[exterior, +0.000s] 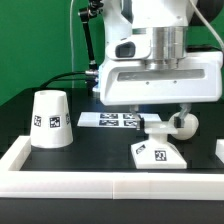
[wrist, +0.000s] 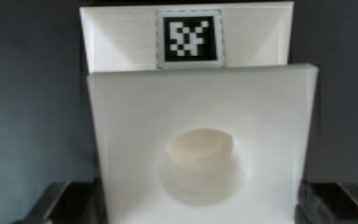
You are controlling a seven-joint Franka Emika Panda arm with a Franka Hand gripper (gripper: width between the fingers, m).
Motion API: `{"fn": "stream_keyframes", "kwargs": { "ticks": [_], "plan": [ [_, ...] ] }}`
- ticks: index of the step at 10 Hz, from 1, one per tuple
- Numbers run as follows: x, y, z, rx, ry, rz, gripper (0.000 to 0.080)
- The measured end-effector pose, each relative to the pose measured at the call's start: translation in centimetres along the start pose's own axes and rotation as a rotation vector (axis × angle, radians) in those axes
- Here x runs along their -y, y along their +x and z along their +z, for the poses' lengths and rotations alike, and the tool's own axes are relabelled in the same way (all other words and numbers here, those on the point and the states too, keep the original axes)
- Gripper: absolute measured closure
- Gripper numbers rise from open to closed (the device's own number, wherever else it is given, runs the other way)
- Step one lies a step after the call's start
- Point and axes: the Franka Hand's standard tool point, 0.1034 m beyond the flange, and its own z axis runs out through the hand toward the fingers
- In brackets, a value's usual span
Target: Assemble lamp
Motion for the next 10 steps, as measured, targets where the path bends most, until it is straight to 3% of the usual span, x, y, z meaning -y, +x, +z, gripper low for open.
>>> {"fn": "stream_keyframes", "kwargs": {
  "ticks": [7,10],
  "plan": [
    [5.1,5.6,0.5,-0.061,0.021,-0.017,0.0293],
    [5.9,6.6,0.6,-0.090,0.033,-0.004,0.0313]
  ]
}}
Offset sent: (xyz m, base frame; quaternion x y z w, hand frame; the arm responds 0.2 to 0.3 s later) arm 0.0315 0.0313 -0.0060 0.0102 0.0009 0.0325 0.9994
